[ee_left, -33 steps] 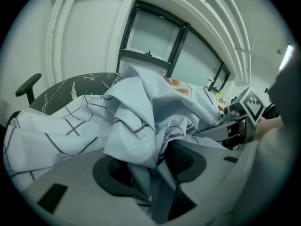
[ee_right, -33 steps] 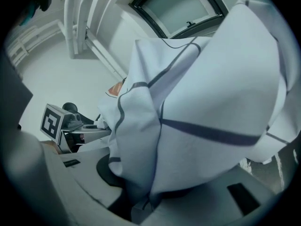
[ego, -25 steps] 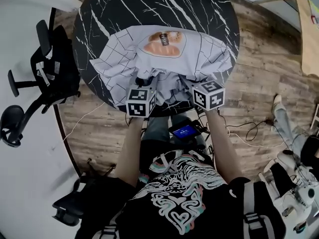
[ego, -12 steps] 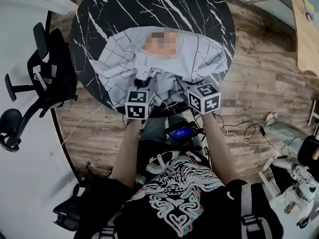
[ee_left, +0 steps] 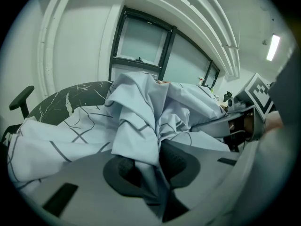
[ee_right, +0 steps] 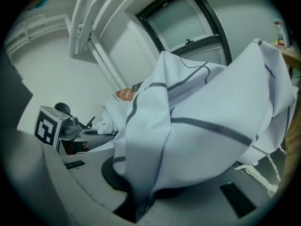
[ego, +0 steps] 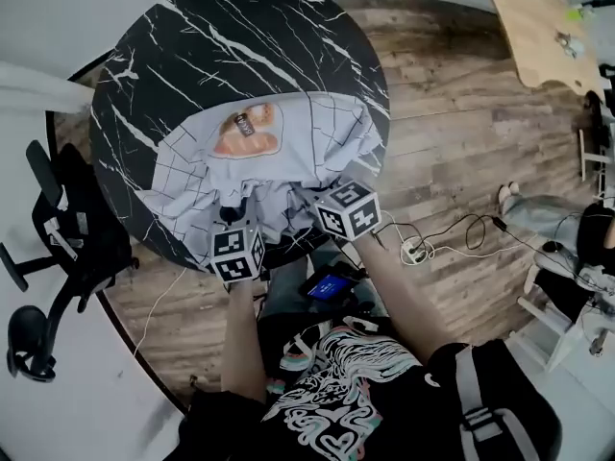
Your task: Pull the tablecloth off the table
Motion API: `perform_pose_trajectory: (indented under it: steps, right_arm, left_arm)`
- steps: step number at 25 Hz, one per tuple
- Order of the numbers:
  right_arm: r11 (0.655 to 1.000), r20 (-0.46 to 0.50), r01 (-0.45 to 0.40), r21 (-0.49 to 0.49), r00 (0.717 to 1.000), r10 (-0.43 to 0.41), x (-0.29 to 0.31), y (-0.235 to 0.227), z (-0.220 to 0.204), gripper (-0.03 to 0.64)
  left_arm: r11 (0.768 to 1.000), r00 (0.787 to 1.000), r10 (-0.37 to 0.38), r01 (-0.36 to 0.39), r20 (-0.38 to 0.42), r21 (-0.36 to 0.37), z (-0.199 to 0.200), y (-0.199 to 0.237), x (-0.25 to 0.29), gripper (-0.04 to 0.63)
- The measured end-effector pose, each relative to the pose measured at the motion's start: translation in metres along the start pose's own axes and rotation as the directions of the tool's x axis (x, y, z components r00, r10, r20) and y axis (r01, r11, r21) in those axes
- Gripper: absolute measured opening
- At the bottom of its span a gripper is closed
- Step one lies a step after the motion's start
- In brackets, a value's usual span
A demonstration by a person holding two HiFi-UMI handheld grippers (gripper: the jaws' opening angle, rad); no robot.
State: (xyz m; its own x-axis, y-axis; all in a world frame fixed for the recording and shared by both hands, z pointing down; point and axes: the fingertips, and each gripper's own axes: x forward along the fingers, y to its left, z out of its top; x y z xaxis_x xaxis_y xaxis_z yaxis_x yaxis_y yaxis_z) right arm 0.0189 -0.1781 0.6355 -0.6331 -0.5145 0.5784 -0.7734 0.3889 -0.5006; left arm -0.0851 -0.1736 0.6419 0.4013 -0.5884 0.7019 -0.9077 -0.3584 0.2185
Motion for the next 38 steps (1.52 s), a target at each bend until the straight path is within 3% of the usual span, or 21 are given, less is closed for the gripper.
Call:
perform_pose_trajectory:
  steps: [11, 27, 38]
  right_arm:
    - [0.999, 0.074, 0.034, 0.017, 0.997, -0.035, -0.01, -0.002, 0.01, 0.069]
    - [0.994, 0.176, -0.027, 0.108, 0.984, 0.008, -0.029, 0.018, 0.033, 0.069]
    - [0.997, 0.243, -0.027, 0.078, 0.97, 0.008, -0.042, 0.033, 0.053, 0.069]
  left_arm:
    - [0.999, 0.999, -0.032, 0.031, 0.042, 0.031, 0.011, -0.009, 0.003, 0.081]
    - [0.996, 0.991, -0.062, 0.054, 0.115, 0.072, 0.036, -0.017, -0.022, 0.077]
    - [0.994, 0.983, -0.08, 0.065, 0.165, 0.091, 0.052, -0.022, -0.036, 0.075]
